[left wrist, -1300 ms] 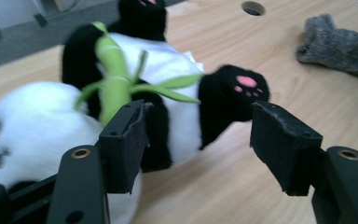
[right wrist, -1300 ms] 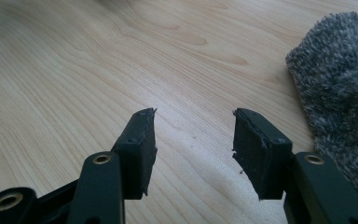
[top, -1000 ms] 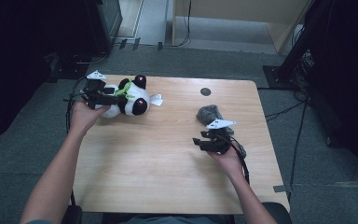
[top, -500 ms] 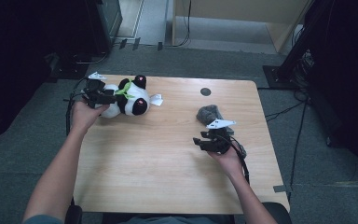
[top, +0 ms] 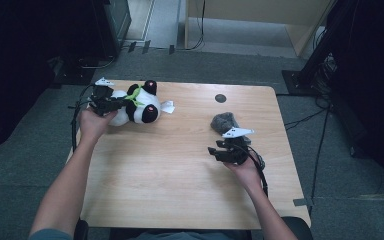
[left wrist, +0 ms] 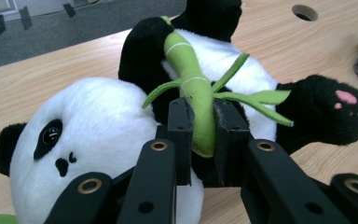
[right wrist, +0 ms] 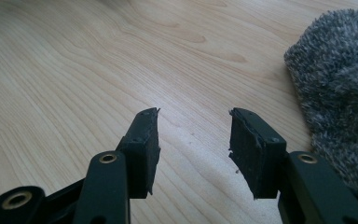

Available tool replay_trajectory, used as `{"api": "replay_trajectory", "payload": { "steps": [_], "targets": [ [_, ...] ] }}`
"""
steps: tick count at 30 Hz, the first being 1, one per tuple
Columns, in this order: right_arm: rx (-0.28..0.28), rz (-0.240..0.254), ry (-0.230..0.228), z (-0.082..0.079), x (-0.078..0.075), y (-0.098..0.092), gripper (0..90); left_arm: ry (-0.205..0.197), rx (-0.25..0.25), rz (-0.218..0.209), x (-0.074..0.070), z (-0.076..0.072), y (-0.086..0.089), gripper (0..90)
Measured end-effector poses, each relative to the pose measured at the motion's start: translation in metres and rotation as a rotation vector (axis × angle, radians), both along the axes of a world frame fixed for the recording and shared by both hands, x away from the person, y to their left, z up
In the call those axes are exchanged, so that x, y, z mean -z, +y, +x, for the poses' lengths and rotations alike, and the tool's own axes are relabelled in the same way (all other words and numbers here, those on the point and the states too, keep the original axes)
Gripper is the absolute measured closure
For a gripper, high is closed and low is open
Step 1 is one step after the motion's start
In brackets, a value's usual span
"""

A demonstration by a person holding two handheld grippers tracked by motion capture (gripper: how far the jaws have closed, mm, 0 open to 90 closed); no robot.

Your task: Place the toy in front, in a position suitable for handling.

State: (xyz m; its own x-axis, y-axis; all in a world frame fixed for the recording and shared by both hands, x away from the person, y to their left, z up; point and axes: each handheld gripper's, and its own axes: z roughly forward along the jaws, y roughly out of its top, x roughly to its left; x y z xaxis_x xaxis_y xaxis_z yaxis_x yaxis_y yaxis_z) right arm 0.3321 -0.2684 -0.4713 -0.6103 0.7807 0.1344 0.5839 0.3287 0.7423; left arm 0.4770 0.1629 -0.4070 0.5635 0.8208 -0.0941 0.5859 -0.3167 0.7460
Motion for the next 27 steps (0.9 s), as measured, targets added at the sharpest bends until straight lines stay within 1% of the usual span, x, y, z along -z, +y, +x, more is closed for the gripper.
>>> {"api": "replay_trajectory", "payload": {
  "steps": [2, 5, 8, 10, 12, 13, 14, 15, 16, 18, 22, 25, 26, 27],
  "targets": [
    [0.000, -0.003, -0.001, 0.000, 0.000, 0.000, 52.4, -0.006, -0.002, -0.002, -0.001, -0.001, 0.000, 80.0],
    [-0.001, -0.006, -0.001, 0.000, 0.000, 0.000, 52.4, -0.023, -0.009, -0.016, -0.006, -0.003, 0.001, 80.3],
    [0.000, -0.007, -0.003, 0.001, 0.000, 0.000, 52.7, -0.046, -0.013, -0.013, -0.012, -0.006, 0.000, 80.5],
    [0.000, -0.005, -0.004, 0.001, 0.000, -0.001, 52.8, -0.050, -0.009, -0.027, -0.017, -0.009, 0.000, 80.5],
    [0.004, -0.001, -0.005, 0.001, -0.001, -0.002, 52.9, -0.062, 0.006, -0.054, -0.025, -0.016, -0.002, 80.5],
    [0.007, 0.000, -0.007, 0.001, -0.001, -0.002, 52.7, -0.062, 0.006, -0.054, -0.025, -0.016, -0.002, 80.5],
    [0.008, 0.001, -0.008, 0.001, -0.001, -0.003, 52.2, -0.070, 0.014, -0.068, -0.030, -0.021, -0.004, 80.5],
    [0.007, 0.000, -0.010, 0.001, -0.001, -0.003, 51.6, -0.075, 0.019, -0.073, -0.032, -0.024, -0.006, 80.5],
    [0.009, 0.000, -0.010, 0.001, -0.001, -0.003, 51.2, -0.075, 0.019, -0.073, -0.032, -0.024, -0.006, 80.5],
    [0.010, 0.001, -0.011, 0.001, -0.001, -0.004, 51.0, -0.077, 0.021, -0.088, -0.034, -0.030, -0.008, 80.5],
    [0.016, 0.004, -0.025, 0.001, -0.003, -0.005, 50.7, -0.044, 0.019, -0.129, -0.035, -0.039, -0.013, 80.5],
    [0.025, 0.006, -0.032, 0.001, -0.004, -0.007, 49.9, -0.028, 0.023, -0.139, -0.036, -0.045, -0.019, 80.4],
    [0.031, 0.006, -0.036, 0.001, -0.005, -0.009, 49.7, -0.020, 0.032, -0.146, -0.037, -0.048, -0.024, 80.4],
    [0.031, 0.006, -0.036, 0.001, -0.005, -0.009, 49.7, -0.020, 0.032, -0.146, -0.037, -0.048, -0.024, 80.4]
  ]
}}
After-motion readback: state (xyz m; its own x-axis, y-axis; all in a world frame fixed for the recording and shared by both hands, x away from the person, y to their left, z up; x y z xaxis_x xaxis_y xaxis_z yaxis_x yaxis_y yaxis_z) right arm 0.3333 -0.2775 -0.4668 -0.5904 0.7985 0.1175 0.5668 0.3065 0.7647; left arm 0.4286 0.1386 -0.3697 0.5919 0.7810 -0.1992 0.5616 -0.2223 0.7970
